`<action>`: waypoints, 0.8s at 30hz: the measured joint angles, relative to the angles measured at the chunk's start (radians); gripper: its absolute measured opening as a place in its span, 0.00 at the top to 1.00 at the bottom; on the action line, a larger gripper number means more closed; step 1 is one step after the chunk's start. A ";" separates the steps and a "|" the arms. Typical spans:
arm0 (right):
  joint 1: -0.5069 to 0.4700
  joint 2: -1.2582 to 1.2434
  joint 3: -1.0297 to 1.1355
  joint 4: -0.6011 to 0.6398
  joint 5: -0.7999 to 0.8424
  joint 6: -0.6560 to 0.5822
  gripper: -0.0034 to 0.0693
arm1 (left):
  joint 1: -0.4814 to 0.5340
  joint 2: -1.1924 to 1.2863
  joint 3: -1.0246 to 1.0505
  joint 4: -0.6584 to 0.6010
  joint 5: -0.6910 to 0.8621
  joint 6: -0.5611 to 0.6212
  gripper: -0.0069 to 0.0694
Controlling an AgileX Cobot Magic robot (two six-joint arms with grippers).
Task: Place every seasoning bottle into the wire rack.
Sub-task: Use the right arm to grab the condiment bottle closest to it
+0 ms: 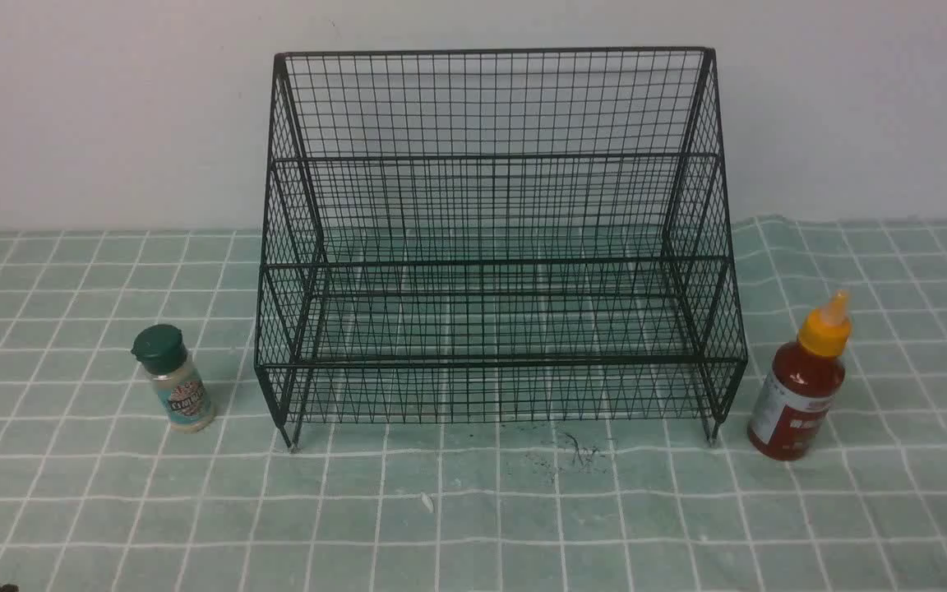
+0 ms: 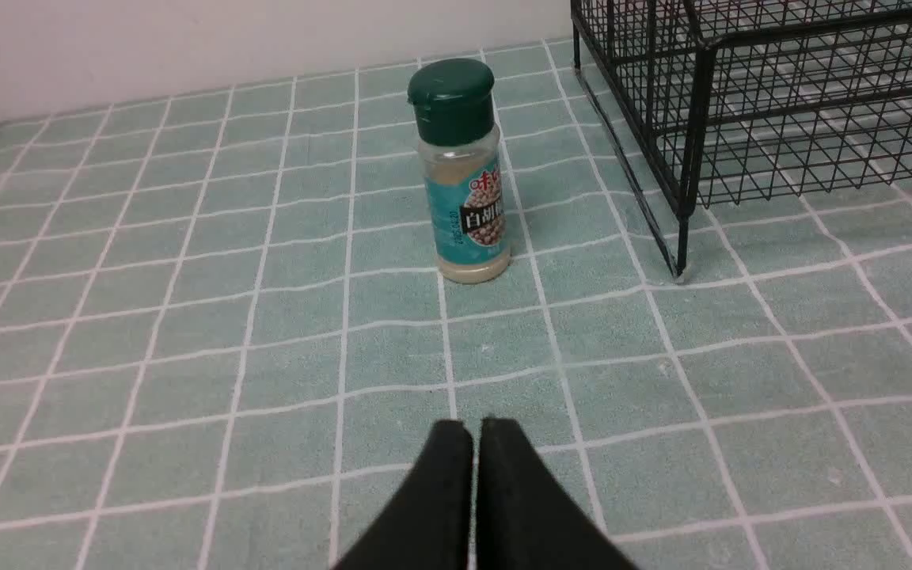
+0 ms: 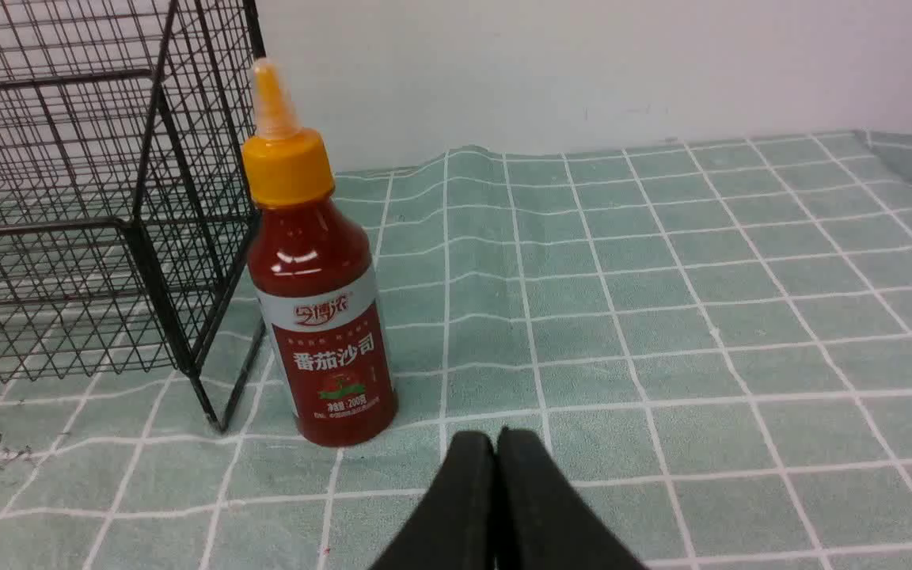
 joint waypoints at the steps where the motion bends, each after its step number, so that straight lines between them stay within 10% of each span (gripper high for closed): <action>1: 0.000 0.000 0.000 0.000 0.000 0.000 0.97 | 0.000 0.000 0.000 0.000 0.000 0.000 0.92; 24: 0.000 0.000 0.002 0.018 -0.019 0.008 0.97 | 0.000 0.000 0.000 0.000 0.000 0.000 0.92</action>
